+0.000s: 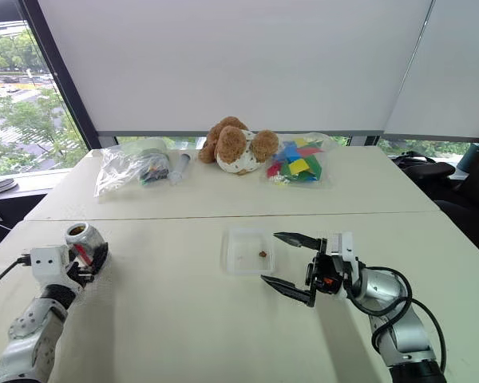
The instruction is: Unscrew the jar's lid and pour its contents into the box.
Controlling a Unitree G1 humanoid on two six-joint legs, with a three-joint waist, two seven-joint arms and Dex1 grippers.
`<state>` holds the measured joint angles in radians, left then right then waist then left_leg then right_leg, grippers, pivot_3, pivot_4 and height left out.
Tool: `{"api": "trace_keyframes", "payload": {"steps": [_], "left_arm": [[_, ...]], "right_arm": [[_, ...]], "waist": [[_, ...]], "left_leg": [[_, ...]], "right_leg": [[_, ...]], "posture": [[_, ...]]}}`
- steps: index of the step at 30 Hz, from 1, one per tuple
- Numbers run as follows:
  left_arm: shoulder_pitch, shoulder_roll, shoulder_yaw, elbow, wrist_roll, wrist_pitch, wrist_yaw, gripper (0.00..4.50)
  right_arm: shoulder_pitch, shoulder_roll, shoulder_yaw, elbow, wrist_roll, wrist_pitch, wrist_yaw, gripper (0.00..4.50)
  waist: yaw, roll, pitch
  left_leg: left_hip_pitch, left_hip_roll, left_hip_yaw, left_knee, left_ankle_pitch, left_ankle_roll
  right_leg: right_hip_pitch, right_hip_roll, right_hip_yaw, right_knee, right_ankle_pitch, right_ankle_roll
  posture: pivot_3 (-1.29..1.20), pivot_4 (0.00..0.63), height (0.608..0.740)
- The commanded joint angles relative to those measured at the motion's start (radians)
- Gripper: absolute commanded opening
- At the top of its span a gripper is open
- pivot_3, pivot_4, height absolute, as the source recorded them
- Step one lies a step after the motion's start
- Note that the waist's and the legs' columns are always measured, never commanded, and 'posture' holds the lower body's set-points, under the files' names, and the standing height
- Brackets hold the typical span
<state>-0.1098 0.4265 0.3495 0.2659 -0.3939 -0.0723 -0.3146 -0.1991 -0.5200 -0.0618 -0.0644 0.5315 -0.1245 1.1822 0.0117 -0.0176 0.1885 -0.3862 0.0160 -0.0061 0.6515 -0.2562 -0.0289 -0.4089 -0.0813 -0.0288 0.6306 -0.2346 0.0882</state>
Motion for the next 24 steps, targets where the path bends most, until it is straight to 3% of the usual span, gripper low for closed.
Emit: {"api": "trace_keyframes", "payload": {"steps": [1, 12, 16, 19, 24], "left_arm": [[0.011, -0.003, 0.038, -0.057, -0.009, -0.001, 0.008, 4.44], [0.185, 0.057, 0.069, -0.193, -0.017, 0.079, -0.072, 4.44], [0.3, 0.179, 0.062, -0.287, -0.013, 0.063, -0.268, 4.44], [0.492, 0.34, 0.107, -0.448, -0.038, 0.035, -0.519, 4.44], [0.645, 0.424, 0.2, -0.535, -0.088, 0.043, -0.691, 4.44]], "right_arm": [[-0.006, -0.014, -0.03, -0.041, 0.014, -0.007, -0.007, 4.5], [0.082, -0.086, -0.099, -0.092, 0.041, 0.047, -0.016, 4.5], [0.169, -0.167, -0.205, -0.099, 0.072, 0.066, 0.013, 4.5], [0.26, -0.309, -0.319, -0.087, 0.097, 0.106, 0.116, 4.5], [0.323, -0.391, -0.407, -0.01, 0.065, 0.043, 0.214, 4.5]], "waist": [[0.0, 0.0, 0.0], [0.002, 0.0, 0.0], [0.002, 0.0, 0.0], [0.0, 0.0, 0.0], [0.0, 0.002, -0.001]], "left_leg": [[0.0, 0.0, 0.0, 0.0, 0.0, 0.0], [0.0, 0.001, 0.0, -0.001, 0.0, 0.0], [-0.001, 0.001, 0.0, -0.001, 0.0, 0.0], [-0.002, 0.002, 0.002, -0.003, 0.0, 0.0], [-0.002, 0.003, 0.004, -0.003, -0.001, 0.0]], "right_leg": [[0.0, 0.0, 0.0, 0.0, 0.0, 0.0], [0.0, 0.0, 0.0, -0.001, -0.002, -0.004], [0.0, -0.001, 0.0, -0.002, -0.003, -0.005], [-0.002, -0.003, 0.0, -0.004, -0.005, -0.008], [-0.003, -0.005, 0.0, -0.006, -0.005, -0.008]], "posture": [[0.0, 0.15, 0.74], [0.0, 0.15, 0.74], [0.0, 0.15, 0.74], [0.0, 0.15, 0.74], [0.0, 0.15, 0.74]]}}
